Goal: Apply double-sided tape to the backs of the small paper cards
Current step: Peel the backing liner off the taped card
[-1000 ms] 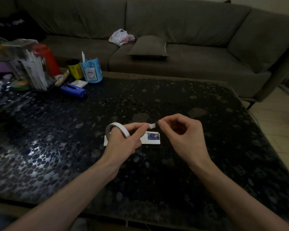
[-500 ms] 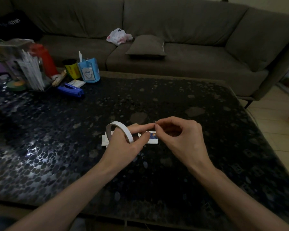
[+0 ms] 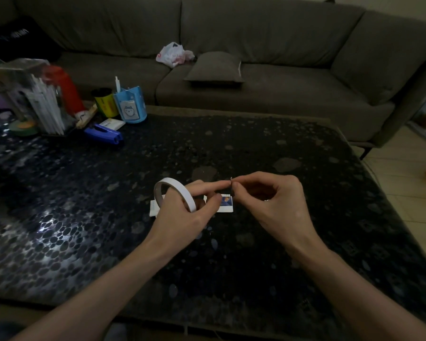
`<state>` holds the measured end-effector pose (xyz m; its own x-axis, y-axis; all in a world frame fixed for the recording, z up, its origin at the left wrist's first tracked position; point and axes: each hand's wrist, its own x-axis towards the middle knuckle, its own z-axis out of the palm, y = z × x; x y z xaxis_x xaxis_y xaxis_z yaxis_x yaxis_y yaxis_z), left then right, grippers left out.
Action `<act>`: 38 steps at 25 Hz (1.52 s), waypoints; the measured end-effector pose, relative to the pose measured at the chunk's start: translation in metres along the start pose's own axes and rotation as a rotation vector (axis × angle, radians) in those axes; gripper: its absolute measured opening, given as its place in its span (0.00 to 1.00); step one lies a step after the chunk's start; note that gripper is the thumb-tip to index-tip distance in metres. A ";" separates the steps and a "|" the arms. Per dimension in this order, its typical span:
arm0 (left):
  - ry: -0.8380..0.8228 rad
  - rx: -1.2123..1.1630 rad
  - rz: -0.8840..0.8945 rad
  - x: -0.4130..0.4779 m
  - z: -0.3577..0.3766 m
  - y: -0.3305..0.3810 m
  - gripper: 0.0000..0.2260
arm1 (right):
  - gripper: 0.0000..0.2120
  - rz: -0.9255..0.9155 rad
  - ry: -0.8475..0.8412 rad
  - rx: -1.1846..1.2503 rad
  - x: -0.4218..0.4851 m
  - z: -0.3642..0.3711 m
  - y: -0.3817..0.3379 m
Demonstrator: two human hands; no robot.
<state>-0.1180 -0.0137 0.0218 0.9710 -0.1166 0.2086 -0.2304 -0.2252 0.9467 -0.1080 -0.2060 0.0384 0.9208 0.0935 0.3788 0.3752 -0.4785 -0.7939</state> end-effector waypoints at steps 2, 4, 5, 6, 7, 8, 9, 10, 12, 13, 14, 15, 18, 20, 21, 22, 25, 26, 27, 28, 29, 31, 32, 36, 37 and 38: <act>-0.003 -0.005 0.000 0.000 0.000 0.000 0.13 | 0.07 -0.006 -0.005 0.002 0.000 0.000 0.001; -0.013 -0.012 -0.004 0.000 0.000 0.000 0.13 | 0.07 -0.007 -0.007 0.001 0.000 0.000 0.001; -0.018 -0.014 -0.006 0.000 0.000 0.000 0.13 | 0.07 -0.006 -0.010 -0.001 0.000 -0.001 0.001; -0.023 -0.015 -0.005 0.000 0.000 -0.001 0.13 | 0.06 -0.002 -0.013 0.001 0.000 -0.001 0.002; -0.028 -0.016 0.001 0.000 0.000 -0.001 0.14 | 0.06 0.008 -0.015 0.012 0.001 -0.001 0.002; -0.033 -0.015 0.009 -0.001 0.000 0.000 0.14 | 0.06 0.029 -0.017 0.037 0.001 -0.001 0.002; -0.035 -0.012 0.019 -0.001 0.000 0.000 0.15 | 0.05 0.060 -0.018 0.077 0.002 -0.001 0.001; -0.036 -0.011 0.026 -0.002 0.001 0.000 0.15 | 0.05 0.094 -0.019 0.127 0.003 -0.001 0.001; -0.041 -0.023 0.022 -0.002 0.002 -0.001 0.17 | 0.04 0.157 -0.023 0.231 0.004 -0.001 0.001; -0.050 -0.035 0.014 -0.002 0.002 -0.001 0.17 | 0.04 0.180 -0.028 0.279 0.005 -0.001 0.001; -0.059 -0.045 0.008 -0.002 0.002 -0.001 0.17 | 0.04 0.198 -0.034 0.321 0.005 -0.001 0.001; -0.068 -0.052 0.004 -0.002 0.002 -0.001 0.18 | 0.05 0.210 -0.039 0.356 0.005 -0.002 0.000; -0.081 -0.068 0.006 -0.002 0.001 -0.001 0.18 | 0.06 0.214 -0.047 0.384 0.006 -0.003 0.000; -0.087 -0.075 0.020 -0.002 0.002 0.000 0.19 | 0.06 0.196 -0.056 0.363 0.006 -0.004 0.001; -0.093 -0.073 0.023 -0.002 0.002 0.000 0.19 | 0.06 0.187 -0.061 0.357 0.006 -0.005 0.001; -0.098 -0.071 0.024 -0.001 0.001 0.000 0.19 | 0.06 0.179 -0.062 0.353 0.006 -0.005 0.001; -0.106 -0.107 0.009 -0.001 0.000 -0.001 0.19 | 0.05 0.162 -0.050 0.353 0.006 -0.004 0.000; -0.107 -0.130 0.003 -0.001 0.000 -0.001 0.18 | 0.05 0.160 -0.049 0.360 0.006 -0.004 0.000; -0.107 -0.146 -0.002 -0.001 -0.001 -0.001 0.17 | 0.05 0.159 -0.049 0.368 0.006 -0.003 -0.001; -0.107 -0.154 -0.008 0.000 -0.001 -0.001 0.17 | 0.05 0.164 -0.049 0.372 0.006 -0.003 -0.001; -0.109 -0.158 -0.014 0.000 -0.001 -0.001 0.17 | 0.05 0.176 -0.047 0.374 0.006 -0.002 0.000; -0.114 -0.163 -0.026 -0.001 -0.001 -0.003 0.15 | 0.05 0.222 -0.057 0.379 0.007 0.000 0.001; -0.104 -0.169 -0.033 -0.002 -0.001 -0.003 0.13 | 0.04 0.243 -0.074 0.372 0.006 0.001 0.001; 0.112 -0.192 -0.070 0.000 -0.001 -0.003 0.05 | 0.03 0.252 -0.157 0.316 0.006 0.006 0.001; 0.165 -0.193 -0.080 0.001 -0.001 -0.004 0.04 | 0.03 0.250 -0.168 0.310 0.006 0.007 0.001; 0.201 -0.198 -0.090 0.002 -0.001 -0.005 0.03 | 0.02 0.245 -0.173 0.305 0.006 0.008 0.001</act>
<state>-0.1150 -0.0116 0.0181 0.9847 0.0932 0.1472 -0.1449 -0.0309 0.9890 -0.1009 -0.1986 0.0362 0.9813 0.1662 0.0968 0.1336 -0.2271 -0.9647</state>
